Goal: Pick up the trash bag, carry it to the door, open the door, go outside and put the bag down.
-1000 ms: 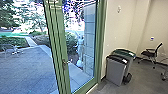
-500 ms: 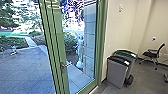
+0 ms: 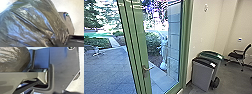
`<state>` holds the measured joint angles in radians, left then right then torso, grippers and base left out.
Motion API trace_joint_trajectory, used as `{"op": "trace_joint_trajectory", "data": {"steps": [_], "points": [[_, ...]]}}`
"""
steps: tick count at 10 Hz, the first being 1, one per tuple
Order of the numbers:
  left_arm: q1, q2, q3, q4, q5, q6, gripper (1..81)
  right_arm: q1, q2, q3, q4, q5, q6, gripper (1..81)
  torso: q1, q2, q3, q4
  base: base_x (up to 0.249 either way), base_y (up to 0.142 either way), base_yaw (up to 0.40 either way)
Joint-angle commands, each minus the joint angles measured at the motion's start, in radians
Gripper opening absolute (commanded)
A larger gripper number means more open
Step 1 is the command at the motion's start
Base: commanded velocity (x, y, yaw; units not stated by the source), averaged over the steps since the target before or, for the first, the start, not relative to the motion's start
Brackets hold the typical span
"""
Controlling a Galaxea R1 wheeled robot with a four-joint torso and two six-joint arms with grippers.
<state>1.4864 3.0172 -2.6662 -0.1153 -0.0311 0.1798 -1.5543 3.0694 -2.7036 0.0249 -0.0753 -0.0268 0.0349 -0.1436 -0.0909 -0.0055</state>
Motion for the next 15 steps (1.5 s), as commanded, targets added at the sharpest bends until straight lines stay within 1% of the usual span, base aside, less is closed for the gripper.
{"op": "trace_joint_trajectory", "data": {"steps": [1,15], "points": [[-0.057,0.003,0.005,0.009,0.048,0.004,1.0,0.047,0.027,0.015,-0.014,-0.061,-0.012,81.1,0.000,0.000,0.000,0.000,0.167,0.000,0.000],[-0.057,0.005,0.003,0.011,0.054,0.006,1.0,0.045,0.027,0.006,-0.014,-0.061,-0.012,81.1,0.000,0.000,0.000,0.000,0.167,0.000,0.000]]}}
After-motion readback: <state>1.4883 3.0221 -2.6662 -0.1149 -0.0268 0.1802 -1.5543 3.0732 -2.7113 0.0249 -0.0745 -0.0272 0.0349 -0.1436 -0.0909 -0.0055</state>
